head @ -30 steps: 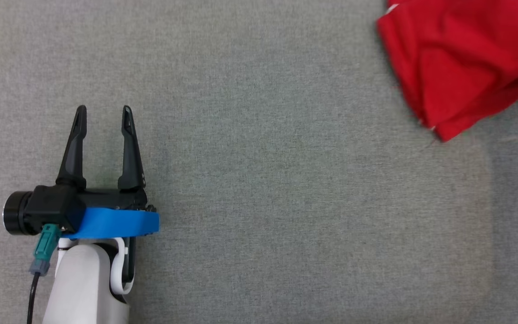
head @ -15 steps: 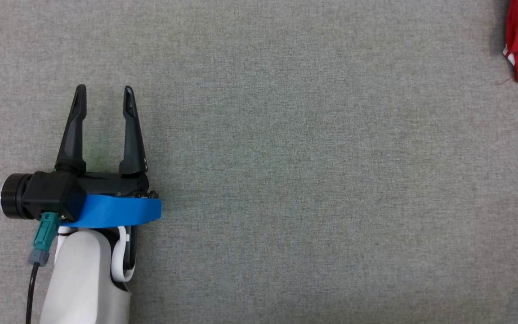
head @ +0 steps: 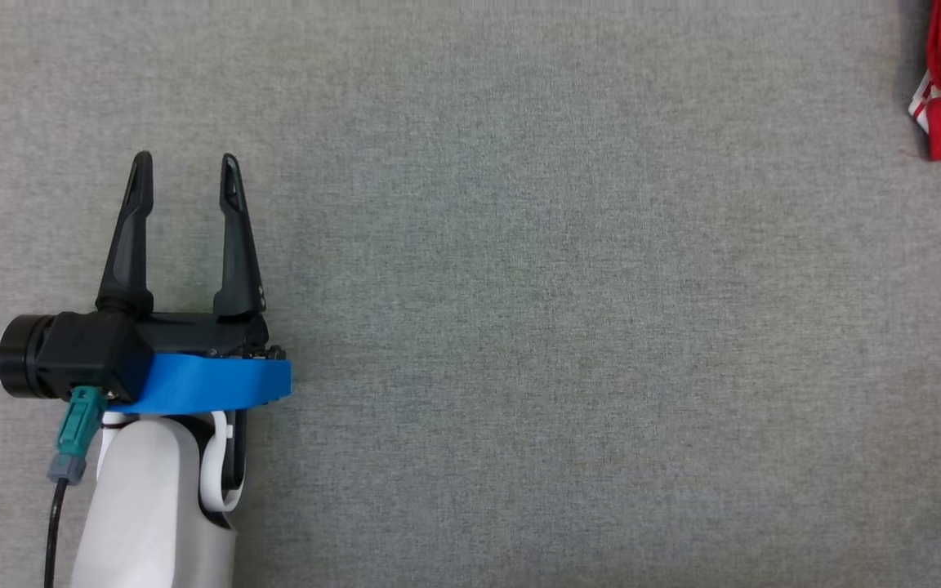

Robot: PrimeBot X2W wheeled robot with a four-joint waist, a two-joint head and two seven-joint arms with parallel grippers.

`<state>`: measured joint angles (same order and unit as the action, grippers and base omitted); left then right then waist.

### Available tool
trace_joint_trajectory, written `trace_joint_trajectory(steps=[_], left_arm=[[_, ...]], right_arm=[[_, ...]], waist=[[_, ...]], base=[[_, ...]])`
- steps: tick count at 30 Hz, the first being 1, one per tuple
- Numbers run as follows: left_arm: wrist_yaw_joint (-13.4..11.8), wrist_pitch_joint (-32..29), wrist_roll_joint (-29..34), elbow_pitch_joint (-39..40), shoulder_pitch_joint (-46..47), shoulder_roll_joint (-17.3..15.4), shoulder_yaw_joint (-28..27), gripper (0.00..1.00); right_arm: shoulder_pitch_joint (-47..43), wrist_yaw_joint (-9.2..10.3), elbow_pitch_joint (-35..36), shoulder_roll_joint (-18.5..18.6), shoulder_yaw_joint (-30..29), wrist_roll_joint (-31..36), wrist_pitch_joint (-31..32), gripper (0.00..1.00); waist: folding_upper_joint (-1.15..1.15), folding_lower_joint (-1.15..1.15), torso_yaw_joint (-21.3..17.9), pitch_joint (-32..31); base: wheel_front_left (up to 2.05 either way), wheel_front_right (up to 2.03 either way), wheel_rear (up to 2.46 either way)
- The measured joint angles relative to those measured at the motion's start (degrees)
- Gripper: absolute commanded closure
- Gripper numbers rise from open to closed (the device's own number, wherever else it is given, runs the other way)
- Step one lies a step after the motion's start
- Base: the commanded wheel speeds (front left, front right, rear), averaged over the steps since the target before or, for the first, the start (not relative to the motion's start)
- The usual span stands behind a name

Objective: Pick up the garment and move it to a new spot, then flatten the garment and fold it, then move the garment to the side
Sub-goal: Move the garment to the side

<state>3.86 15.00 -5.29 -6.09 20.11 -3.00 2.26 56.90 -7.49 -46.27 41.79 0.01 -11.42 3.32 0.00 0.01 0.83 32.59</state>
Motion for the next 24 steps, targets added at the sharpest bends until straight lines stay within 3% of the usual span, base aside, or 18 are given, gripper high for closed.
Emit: trace_joint_trajectory(steps=[6,14,24], left_arm=[[-0.29,-0.01,-0.25,-0.88,-2.01,0.02,-0.98,0.00],[-0.42,0.00,-0.64,-1.93,-7.62,0.04,-2.24,0.00],[-0.36,-0.01,-0.76,-3.22,-12.55,-0.36,-3.59,0.00]], right_arm=[[-0.54,0.00,-0.10,-3.09,-0.18,1.97,-4.52,0.00],[-6.98,0.00,3.70,-11.49,3.89,1.42,-13.24,0.00],[-18.25,0.00,10.40,-20.50,9.12,-3.10,-17.12,0.00]], waist=[[0.00,-0.01,0.42,-4.40],[0.00,-0.02,0.49,-13.24],[0.00,-0.02,0.43,-21.36]], base=[[0.00,0.00,0.00],[0.00,0.00,0.00],[0.00,0.00,0.00]])
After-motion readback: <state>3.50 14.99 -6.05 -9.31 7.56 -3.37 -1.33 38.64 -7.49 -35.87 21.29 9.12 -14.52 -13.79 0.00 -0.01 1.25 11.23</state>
